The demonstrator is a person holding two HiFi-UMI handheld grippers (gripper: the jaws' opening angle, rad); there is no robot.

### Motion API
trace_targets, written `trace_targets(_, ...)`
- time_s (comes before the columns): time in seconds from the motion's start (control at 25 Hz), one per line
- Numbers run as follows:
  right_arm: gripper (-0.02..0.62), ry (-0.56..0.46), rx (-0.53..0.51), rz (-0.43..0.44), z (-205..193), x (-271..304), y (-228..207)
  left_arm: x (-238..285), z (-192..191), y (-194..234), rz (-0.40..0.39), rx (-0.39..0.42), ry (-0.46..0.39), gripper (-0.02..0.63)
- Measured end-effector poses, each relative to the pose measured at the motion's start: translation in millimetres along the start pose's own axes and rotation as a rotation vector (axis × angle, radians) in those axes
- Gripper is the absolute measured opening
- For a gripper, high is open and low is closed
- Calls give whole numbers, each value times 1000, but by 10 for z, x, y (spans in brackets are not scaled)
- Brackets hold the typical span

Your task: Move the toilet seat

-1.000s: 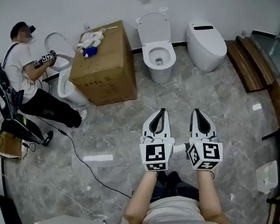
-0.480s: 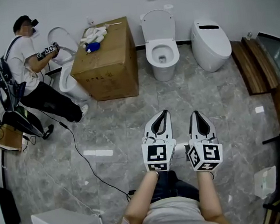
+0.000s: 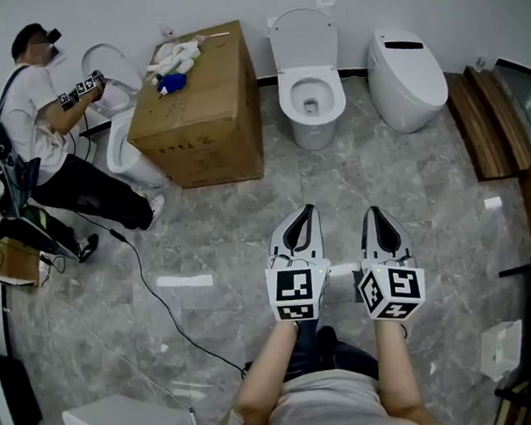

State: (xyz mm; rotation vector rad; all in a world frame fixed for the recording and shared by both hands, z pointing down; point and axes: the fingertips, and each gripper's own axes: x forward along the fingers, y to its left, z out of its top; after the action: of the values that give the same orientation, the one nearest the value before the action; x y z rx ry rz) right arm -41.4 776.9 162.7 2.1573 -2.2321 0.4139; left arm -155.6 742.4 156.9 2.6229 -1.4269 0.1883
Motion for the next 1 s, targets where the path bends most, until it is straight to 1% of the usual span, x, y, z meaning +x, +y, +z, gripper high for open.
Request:
trace_targets(0.2, 17, 4, 11, -11, 104, 613, 35, 445, 122, 341, -12, 4, 7, 15)
trace_targets(0.52, 17, -45, -20, -42, 418, 1333, 193, 1030, 346, 909, -31, -6, -10, 15)
trace_targets(0.76, 17, -45, -4, -66, 492, 1698, 190, 1383, 438, 1144, -47, -14, -13, 15)
trace_targets(1.0, 16, -20, 8, -78, 446, 1919, 53, 1640, 387, 1232, -44, -33, 5, 15)
